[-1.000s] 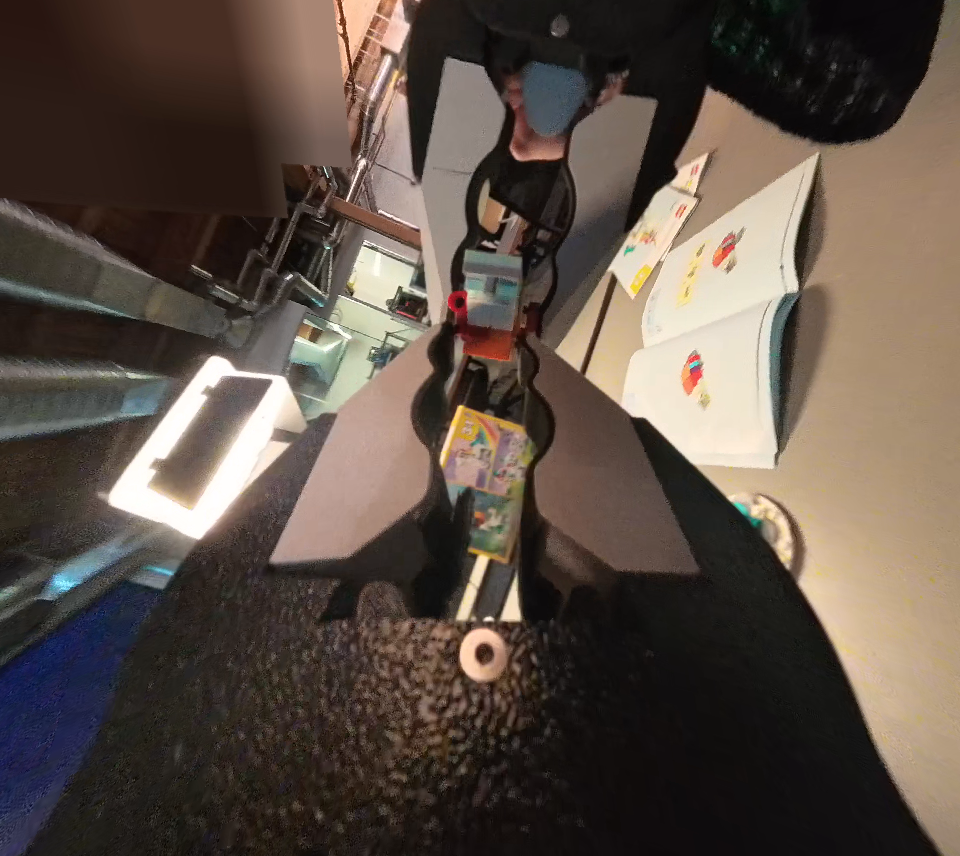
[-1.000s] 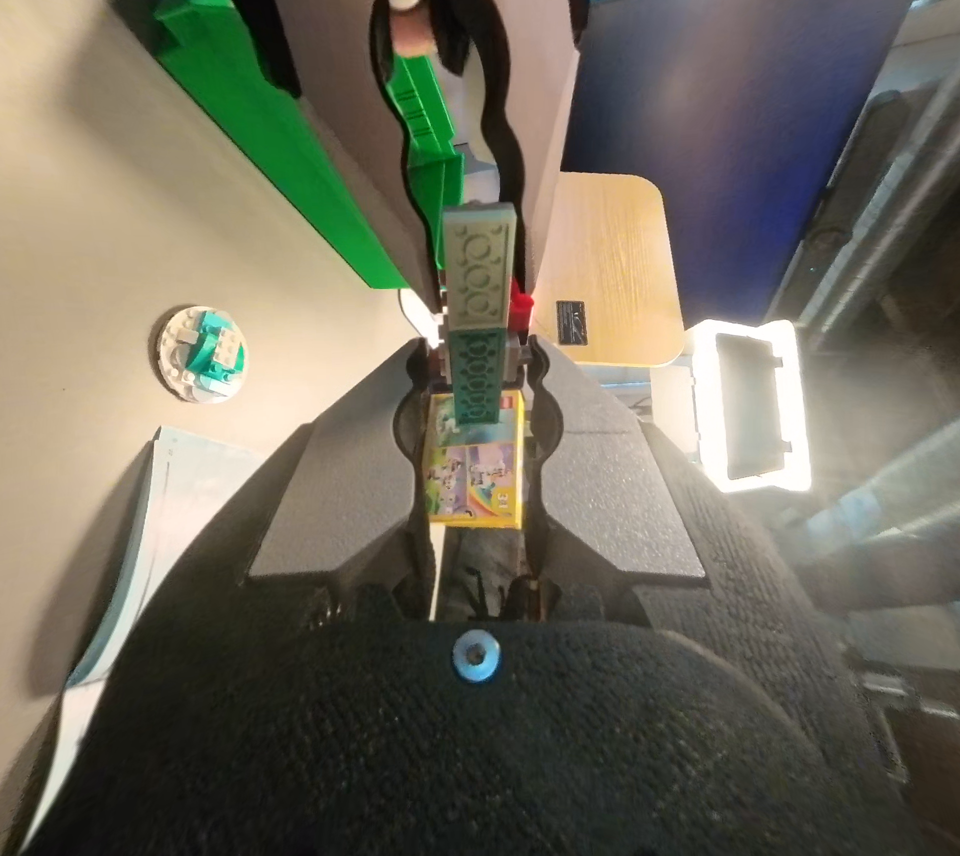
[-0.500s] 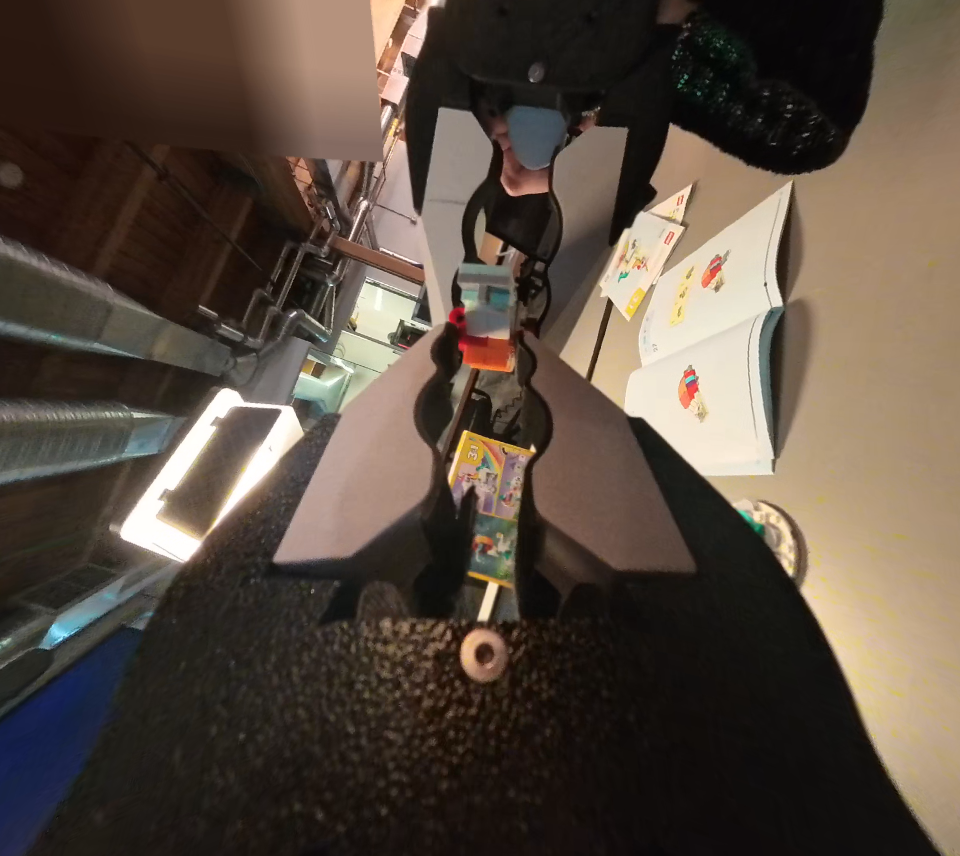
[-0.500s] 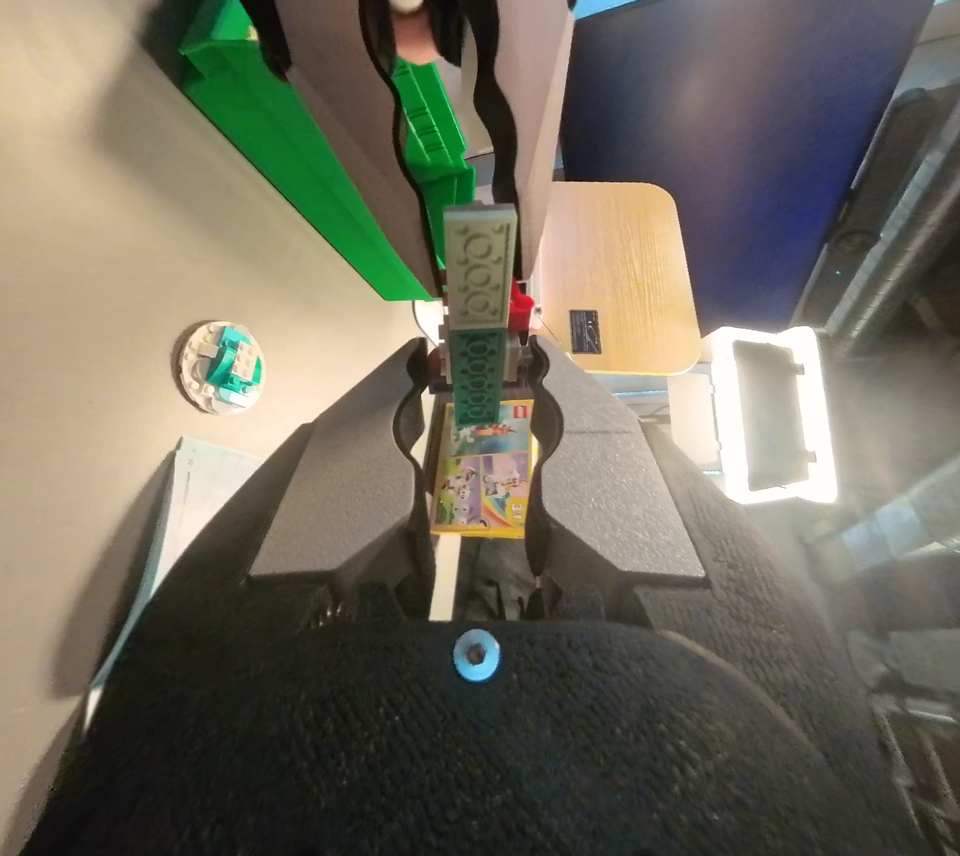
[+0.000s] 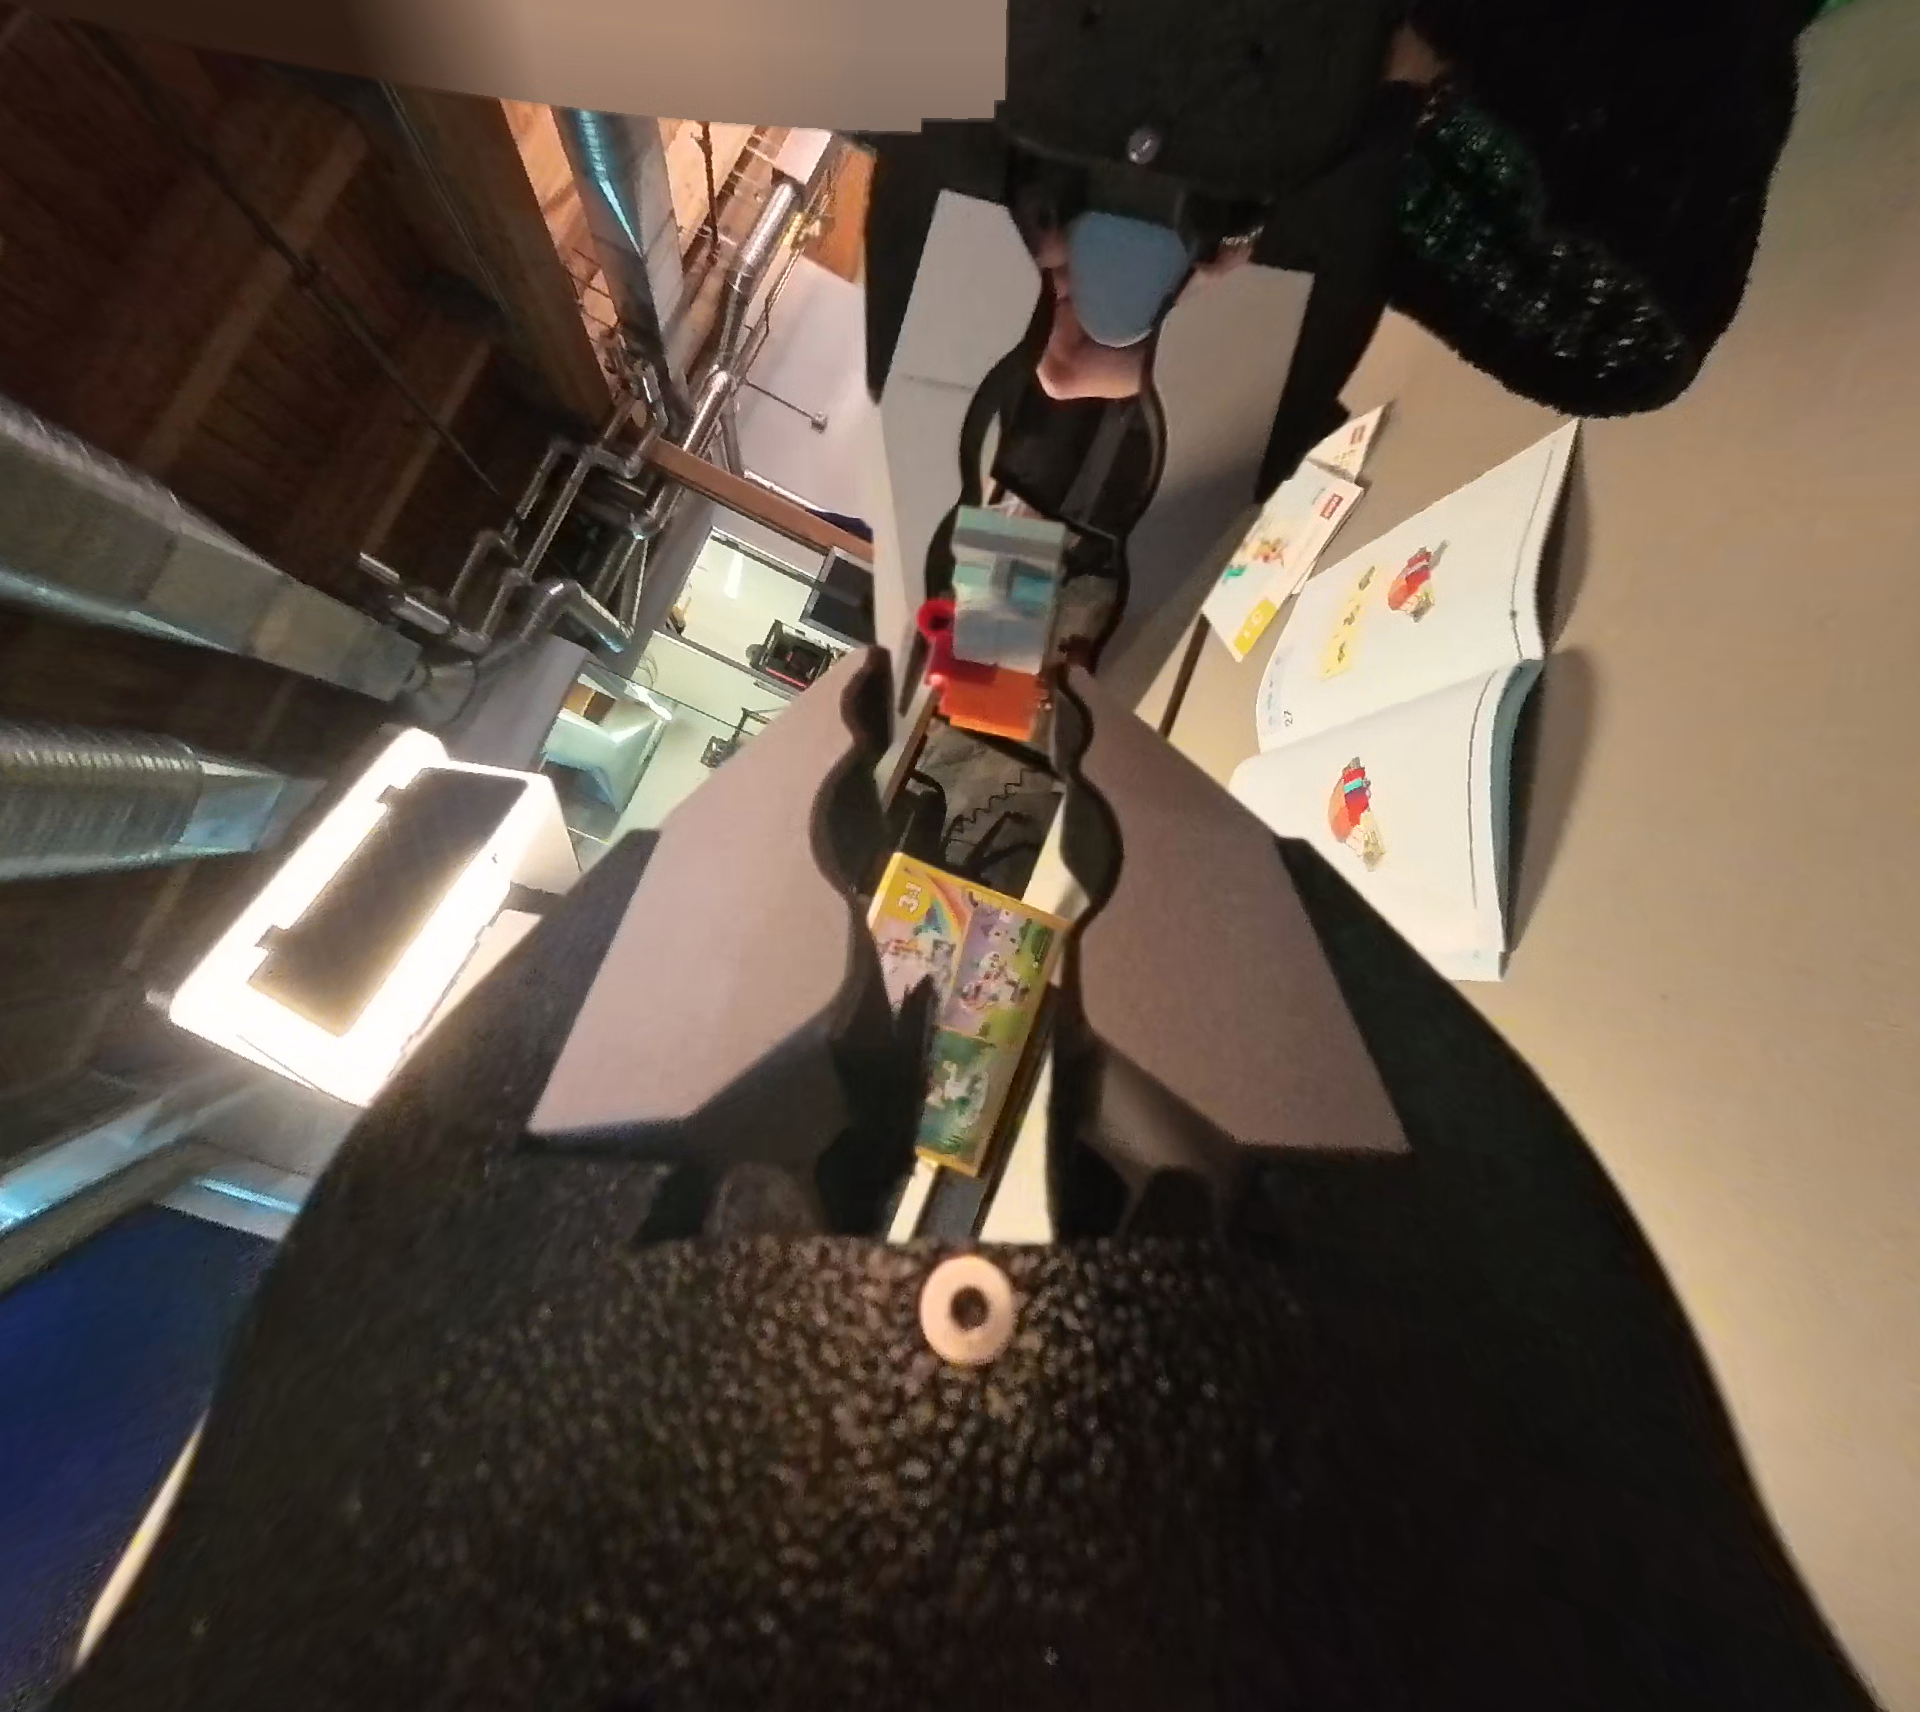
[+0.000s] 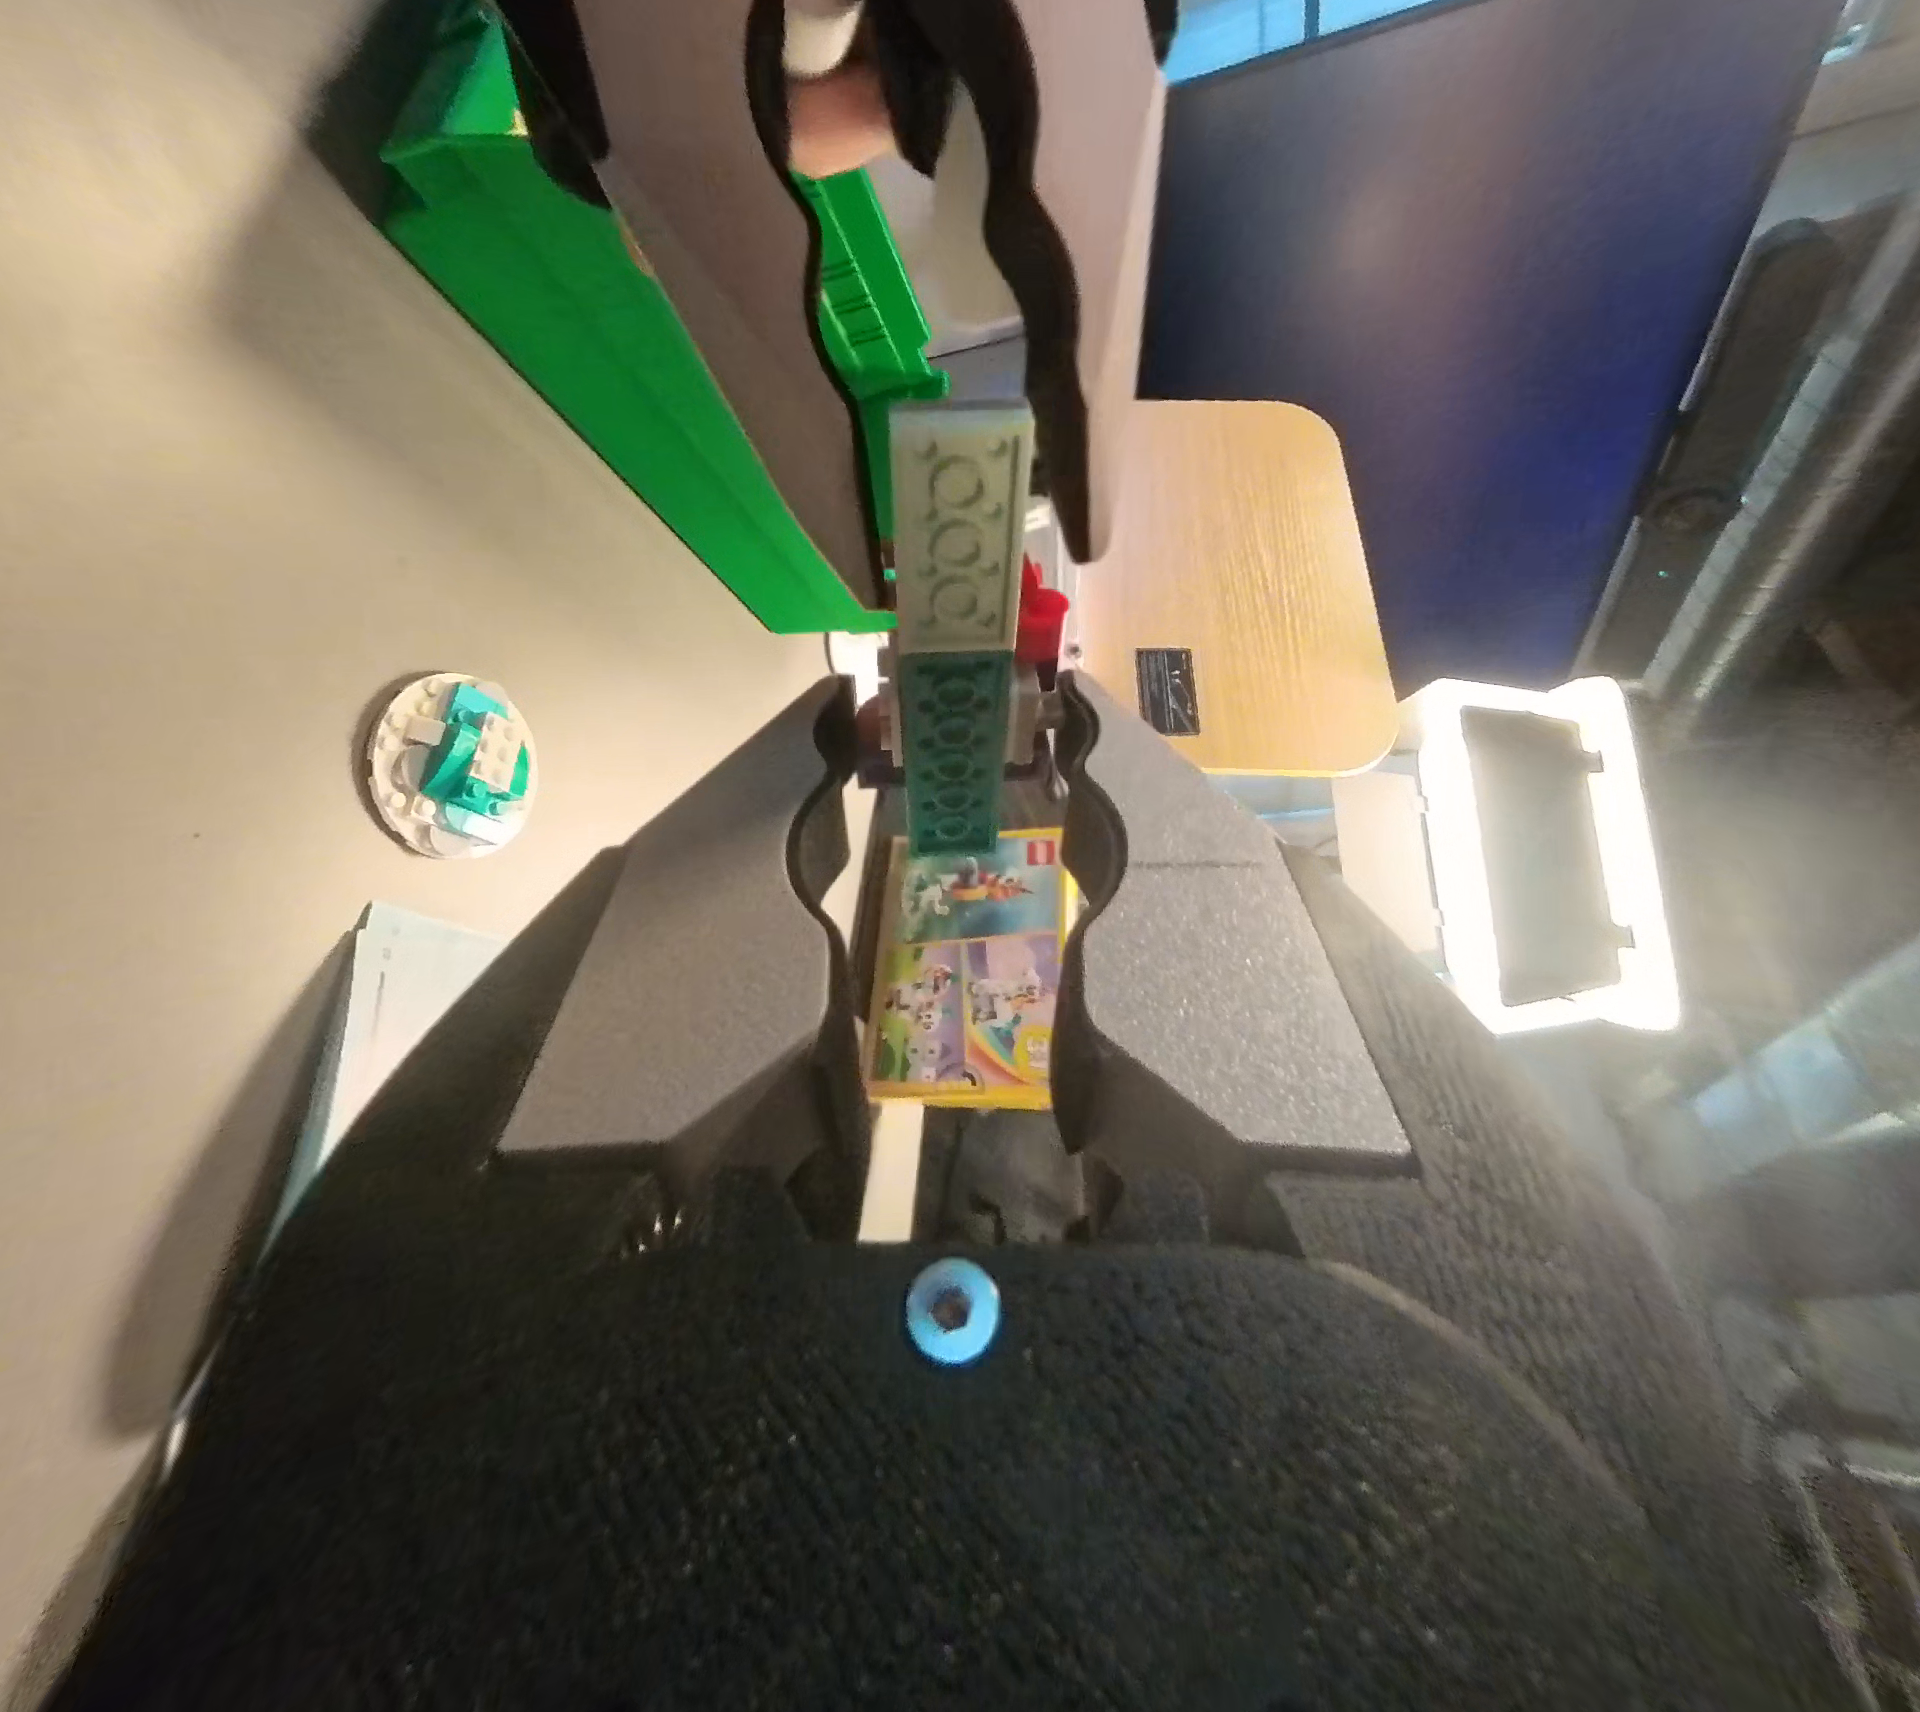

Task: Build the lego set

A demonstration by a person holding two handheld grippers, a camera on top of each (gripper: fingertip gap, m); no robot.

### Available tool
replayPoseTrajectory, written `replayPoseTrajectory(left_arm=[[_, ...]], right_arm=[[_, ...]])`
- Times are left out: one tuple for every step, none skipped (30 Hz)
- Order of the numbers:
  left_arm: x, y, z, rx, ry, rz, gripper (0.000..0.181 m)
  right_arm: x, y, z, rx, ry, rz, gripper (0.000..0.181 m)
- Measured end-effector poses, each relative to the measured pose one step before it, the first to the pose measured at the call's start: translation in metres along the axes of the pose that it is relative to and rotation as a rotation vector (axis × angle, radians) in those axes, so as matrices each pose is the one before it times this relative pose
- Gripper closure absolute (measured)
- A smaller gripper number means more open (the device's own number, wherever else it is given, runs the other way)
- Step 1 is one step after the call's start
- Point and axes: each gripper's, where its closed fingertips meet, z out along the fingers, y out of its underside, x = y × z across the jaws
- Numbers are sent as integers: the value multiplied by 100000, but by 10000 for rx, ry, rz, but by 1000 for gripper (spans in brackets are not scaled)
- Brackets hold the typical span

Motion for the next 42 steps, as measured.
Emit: replayPoseTrajectory(left_arm=[[24,8,3,2,79,-45,152],[18,-36,7,25,68,-68,150],[91,-18,18,12,94,-36,150],[115,4,8,0,87,25,152],[148,10,8,-2,79,69,155],[135,-25,10,10,55,85,159],[52,-5,15,-6,8,48,159],[69,58,-1,-51,81,-20,159],[9,17,-2,-22,69,-73,159],[3,14,5,-18,34,-56,159],[65,90,34,-79,69,-113,159],[45,80,41,-85,74,-143,160],[19,77,26,-64,39,-118,160],[38,100,26,-82,31,-63,160],[17,73,7,-54,-31,-3,160],[-4,18,-12,-17,-67,8,160],[-9,10,-23,-10,-46,-10,160],[1,35,-29,-16,-21,-53,160],[5,27,-32,-5,-31,-37,160],[2,48,-8,-25,-33,-30,160],[0,34,19,-3,-59,-60,160],[46,14,33,2,-3,-151,160],[-53,-69,53,83,-51,-203,160],[-254,-163,45,152,-218,-224,160],[-547,-128,23,105,-412,-284,159],[-615,-228,-31,118,-367,-387,159],[-470,-397,-135,194,-171,-474,156],[-328,-501,-170,255,-22,-564,152],[-364,-452,-169,238,-31,-573,148],[-293,-361,-178,186,5,-485,144],[-209,-259,-153,122,41,-393,139],[-122,-154,-127,57,39,-306,134],[-48,-96,-97,25,41,-205,132],[-1,-27,-67,1,28,-124,130],[52,-6,-26,-5,24,-65,130],[87,2,-4,0,34,-37,130],[100,-17,23,8,24,-23,130],[91,-15,35,13,15,-16,130],[114,-19,37,9,40,-27,130],[107,-9,32,9,40,-43,131],[80,-4,24,9,32,-35,131],[41,41,5,-3,12,-31,131]], right_arm=[[-151,-142,-63,43,-40,-27,144],[-139,-67,-71,22,-11,-74,145],[-102,-65,-106,24,-13,-48,145],[-113,-33,-69,23,-26,9,145],[-94,18,-22,18,-15,34,145],[-22,-59,-104,40,-1,18,145],[-130,-48,-87,-1,-37,-7,145],[-78,24,-14,-14,-25,-28,145],[-21,-7,-50,15,22,-16,145],[-4,-3,-23,6,5,11,145],[-83,74,19,-33,-51,25,145],[-97,78,93,-6,-19,35,145],[-115,-87,-45,12,27,26,145],[-70,54,47,-16,-5,29,145],[-43,41,40,-12,7,25,145],[35,0,7,4,33,-10,145],[14,-15,-8,9,36,-28,145],[-13,-10,16,6,16,9,145],[3,-24,43,14,12,43,145],[-18,-26,85,-13,9,25,145],[0,21,79,-8,22,26,145],[75,46,-23,-9,0,67,145],[19,-38,90,77,90,178,145],[328,-38,-19,171,207,270,144],[585,-79,-71,253,351,419,145],[728,-57,-169,345,327,611,145],[652,-87,-201,454,161,956,145],[566,-323,-313,631,45,1123,145],[654,-544,-437,713,99,1052,145],[506,-714,-470,741,17,872,145],[192,-974,-481,783,-130,725,145],[111,-1022,-386,717,-72,528,145],[-11,-839,-253,519,-82,288,145],[-120,-538,-131,274,-93,107,145],[-161,-448,-69,221,-79,16,145],[-135,-374,9,167,-79,7,145],[-161,-223,-20,87,-69,25,145],[-135,-117,-6,22,-52,-16,145],[-184,-147,26,6,-45,-64,145],[-102,-76,38,-8,-20,-68,145],[-129,-33,34,-14,-35,-40,145],[-122,-44,23,-21,-28,-45,145]])
